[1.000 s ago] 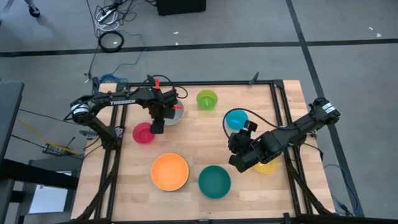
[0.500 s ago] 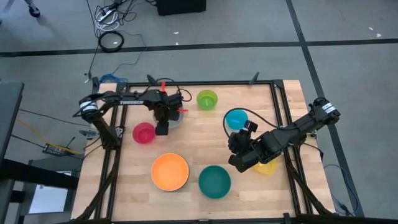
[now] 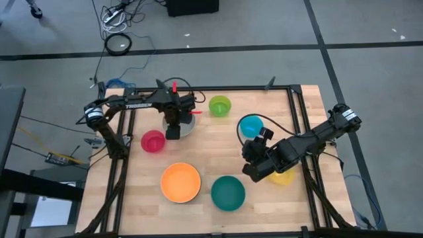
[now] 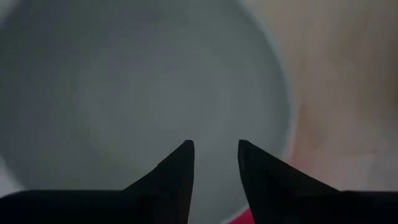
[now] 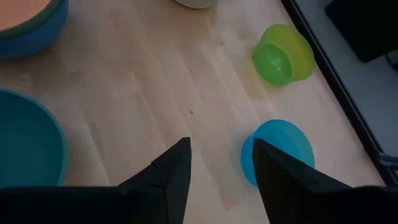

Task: Nest bowls inside each other
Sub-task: Stack the gray bowl on top of the orange bowl

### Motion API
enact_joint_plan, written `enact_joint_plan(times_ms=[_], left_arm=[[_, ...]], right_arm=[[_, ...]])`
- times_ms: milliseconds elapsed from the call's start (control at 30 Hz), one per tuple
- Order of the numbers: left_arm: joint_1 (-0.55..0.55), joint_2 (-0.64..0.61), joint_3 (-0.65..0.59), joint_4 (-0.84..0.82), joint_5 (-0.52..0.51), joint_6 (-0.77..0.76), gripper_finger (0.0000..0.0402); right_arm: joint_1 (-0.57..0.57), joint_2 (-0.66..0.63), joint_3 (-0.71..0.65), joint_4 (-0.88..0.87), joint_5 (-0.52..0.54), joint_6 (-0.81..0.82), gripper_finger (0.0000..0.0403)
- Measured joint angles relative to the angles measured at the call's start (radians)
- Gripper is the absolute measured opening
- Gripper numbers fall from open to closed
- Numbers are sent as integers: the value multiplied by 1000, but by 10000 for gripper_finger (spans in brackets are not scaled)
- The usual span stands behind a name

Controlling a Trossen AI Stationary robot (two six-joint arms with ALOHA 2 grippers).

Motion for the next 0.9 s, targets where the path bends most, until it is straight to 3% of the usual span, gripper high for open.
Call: enact_joint_plan(times_ms=[133,333,567,633,767,900], left_arm=[[-28,-2,6,-39,57,-24,132],[-90,1,-70,-12,59,-58,132],[-99,1,-154,139,-114,-83,129],[-98,2,-161,160,-123,-63,111],[-105,0,-118,106,-128,-50,21],[-141,-35,-39,18,-173,-58,8]], right_arm=[[1,0,0,6,1,4,157],[11,0,0,22,-1,3,157],[11,0,0,28,-1,-4,157],[11,0,0,30,-1,-4,156],[11,0,0,29,-1,-7,157],[11,0,0,28,-1,-14,157]])
